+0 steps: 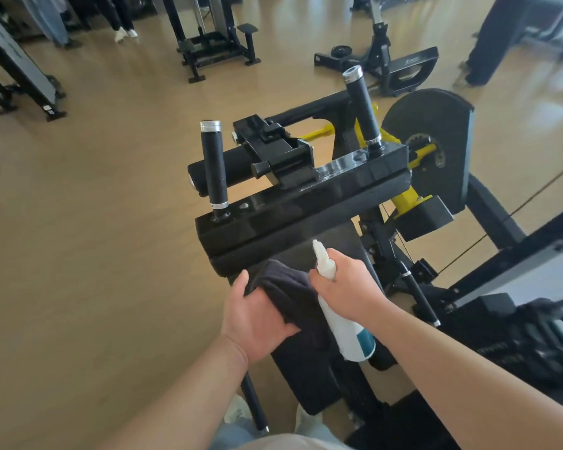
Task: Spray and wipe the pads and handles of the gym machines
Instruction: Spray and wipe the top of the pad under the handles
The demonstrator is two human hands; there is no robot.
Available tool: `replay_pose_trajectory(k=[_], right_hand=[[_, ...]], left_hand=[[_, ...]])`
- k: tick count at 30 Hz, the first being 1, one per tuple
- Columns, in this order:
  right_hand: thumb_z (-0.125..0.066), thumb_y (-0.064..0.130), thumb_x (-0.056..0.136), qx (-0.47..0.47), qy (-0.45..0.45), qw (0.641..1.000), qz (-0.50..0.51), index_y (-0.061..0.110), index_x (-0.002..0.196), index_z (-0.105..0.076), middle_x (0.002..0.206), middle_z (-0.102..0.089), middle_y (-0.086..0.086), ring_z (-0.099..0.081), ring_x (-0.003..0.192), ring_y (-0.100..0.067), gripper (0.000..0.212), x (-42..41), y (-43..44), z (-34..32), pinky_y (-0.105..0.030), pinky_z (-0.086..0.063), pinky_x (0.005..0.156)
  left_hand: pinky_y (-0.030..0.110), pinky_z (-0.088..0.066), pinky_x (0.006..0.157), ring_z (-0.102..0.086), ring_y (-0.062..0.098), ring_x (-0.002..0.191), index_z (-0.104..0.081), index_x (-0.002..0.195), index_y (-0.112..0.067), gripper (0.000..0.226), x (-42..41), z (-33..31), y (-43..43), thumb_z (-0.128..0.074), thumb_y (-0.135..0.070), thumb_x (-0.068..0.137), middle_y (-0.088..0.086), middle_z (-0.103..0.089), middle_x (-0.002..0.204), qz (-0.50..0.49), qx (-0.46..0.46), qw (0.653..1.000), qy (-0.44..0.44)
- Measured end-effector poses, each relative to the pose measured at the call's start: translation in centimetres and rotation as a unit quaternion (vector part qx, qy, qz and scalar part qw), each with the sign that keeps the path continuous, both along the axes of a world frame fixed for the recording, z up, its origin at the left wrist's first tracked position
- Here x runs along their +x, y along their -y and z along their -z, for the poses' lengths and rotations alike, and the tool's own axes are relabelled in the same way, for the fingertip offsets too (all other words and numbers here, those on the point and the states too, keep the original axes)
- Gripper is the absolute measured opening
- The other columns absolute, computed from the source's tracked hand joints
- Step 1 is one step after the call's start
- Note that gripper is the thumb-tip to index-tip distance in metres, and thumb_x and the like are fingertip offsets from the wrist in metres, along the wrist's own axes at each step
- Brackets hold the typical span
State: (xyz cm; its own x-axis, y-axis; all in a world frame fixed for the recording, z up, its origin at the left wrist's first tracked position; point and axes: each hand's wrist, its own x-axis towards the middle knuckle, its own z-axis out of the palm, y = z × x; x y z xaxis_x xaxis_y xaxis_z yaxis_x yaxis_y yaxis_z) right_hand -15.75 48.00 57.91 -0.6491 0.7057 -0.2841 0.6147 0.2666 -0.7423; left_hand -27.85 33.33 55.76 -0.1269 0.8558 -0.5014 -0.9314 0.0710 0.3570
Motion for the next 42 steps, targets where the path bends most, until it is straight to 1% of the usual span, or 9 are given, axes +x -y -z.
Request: replay_pose_trajectory(k=[4, 7, 11, 15, 17, 24, 30, 36, 42], right_hand=[[-0.065, 0.04, 0.1, -0.008, -0.027, 1.0, 0.013, 0.033, 0.118, -0.055, 0.092, -0.061, 0.015, -0.059, 0.081, -0.005, 0.022, 1.5, -2.1, -0.6, -0.019, -0.043, 0.061], [-0.065, 0.038, 0.099, 0.003, -0.02, 1.0, 0.023, 0.029, 0.107, -0.057, 0.089, -0.064, 0.01, -0.061, 0.08, -0.009, 0.014, 2.6, -3.4, -0.6, -0.023, -0.046, 0.062], [-0.062, 0.04, 0.1, 0.019, 0.002, 0.999, 0.039, 0.03, 0.115, -0.054, 0.097, -0.066, 0.005, -0.06, 0.079, -0.006, 0.02, 3.3, -5.1, -0.4, -0.024, -0.047, 0.062], [-0.062, 0.039, 0.102, -0.005, 0.003, 0.999, 0.034, 0.035, 0.142, -0.047, 0.11, -0.064, 0.003, -0.058, 0.082, -0.002, 0.043, 3.9, -6.7, -0.6, -0.016, -0.039, 0.06], [-0.062, 0.04, 0.102, -0.002, 0.007, 1.0, 0.031, 0.036, 0.144, -0.047, 0.11, -0.064, 0.005, -0.059, 0.083, -0.004, 0.045, 3.9, -7.2, -0.5, -0.017, -0.041, 0.061], [-0.063, 0.042, 0.101, -0.006, -0.001, 0.999, 0.046, 0.039, 0.143, -0.046, 0.111, -0.064, 0.009, -0.065, 0.092, -0.013, 0.046, 3.5, -8.2, -0.5, -0.027, -0.05, 0.072], [-0.062, 0.037, 0.099, 0.024, 0.008, 0.999, -0.029, 0.029, 0.091, -0.052, 0.087, -0.064, 0.001, -0.064, 0.079, -0.02, 0.016, 3.4, -7.9, -0.6, -0.042, -0.059, 0.072], [-0.061, 0.043, 0.101, -0.013, 0.002, 1.0, 0.027, 0.036, 0.131, -0.05, 0.101, -0.063, 0.009, -0.06, 0.083, -0.006, 0.033, 3.5, -8.6, 0.0, -0.023, -0.047, 0.064], [-0.061, 0.037, 0.101, 0.018, 0.004, 0.997, 0.08, 0.031, 0.106, -0.052, 0.096, -0.063, 0.007, -0.058, 0.079, -0.007, 0.012, 4.0, -9.5, 0.6, -0.021, -0.041, 0.06]], left_hand=[[0.06, -0.03, 0.119, -0.054, 0.042, 0.134, -0.058, 0.138, -0.012, 0.073, 1.4, 0.1, -2.4, -0.03, -0.067, 0.1, 0.019, -0.062, 0.138, 0.004, -0.075, 0.996, -0.057], [0.049, -0.048, 0.108, -0.065, 0.03, 0.121, -0.064, 0.124, -0.019, 0.026, 2.5, 0.5, -4.3, -0.058, -0.031, 0.102, 0.009, -0.071, 0.12, 0.058, -0.204, 0.927, -0.311], [0.025, -0.05, 0.084, -0.067, 0.017, 0.102, -0.051, 0.105, -0.027, 0.019, 3.1, 0.0, -6.3, -0.068, -0.027, 0.096, -0.007, -0.061, 0.098, 0.222, -0.294, 0.662, -0.653], [0.032, -0.051, 0.088, -0.064, 0.022, 0.111, -0.058, 0.12, -0.022, 0.019, 2.3, -0.7, -6.9, -0.055, -0.025, 0.102, -0.002, -0.06, 0.119, 0.284, -0.243, 0.393, -0.84], [0.034, -0.051, 0.09, -0.061, 0.023, 0.111, -0.056, 0.127, -0.024, 0.026, 1.6, -0.5, -6.8, -0.052, -0.023, 0.102, -0.002, -0.053, 0.126, 0.286, -0.212, 0.312, -0.881], [0.036, -0.061, 0.08, -0.067, 0.017, 0.103, -0.071, 0.108, -0.015, 0.035, 0.2, 0.7, -5.2, -0.077, 0.004, 0.079, -0.003, -0.062, 0.124, 0.117, -0.08, 0.381, -0.914], [0.017, -0.043, 0.104, -0.054, 0.005, 0.126, -0.073, 0.096, -0.027, 0.041, 1.7, -0.9, -6.5, -0.056, 0.007, 0.08, -0.015, -0.055, 0.131, -0.021, -0.058, 0.566, -0.822], [0.014, -0.041, 0.107, -0.053, 0.008, 0.127, -0.079, 0.093, -0.021, 0.032, 1.1, -1.1, -7.1, -0.076, 0.008, 0.079, -0.004, -0.055, 0.134, 0.081, 0.01, 0.468, -0.88], [0.007, -0.033, 0.109, -0.049, 0.011, 0.133, -0.077, 0.111, -0.015, 0.047, 1.5, -0.6, -7.6, -0.07, 0.009, 0.071, -0.005, -0.05, 0.135, 0.145, -0.009, 0.467, -0.872]])
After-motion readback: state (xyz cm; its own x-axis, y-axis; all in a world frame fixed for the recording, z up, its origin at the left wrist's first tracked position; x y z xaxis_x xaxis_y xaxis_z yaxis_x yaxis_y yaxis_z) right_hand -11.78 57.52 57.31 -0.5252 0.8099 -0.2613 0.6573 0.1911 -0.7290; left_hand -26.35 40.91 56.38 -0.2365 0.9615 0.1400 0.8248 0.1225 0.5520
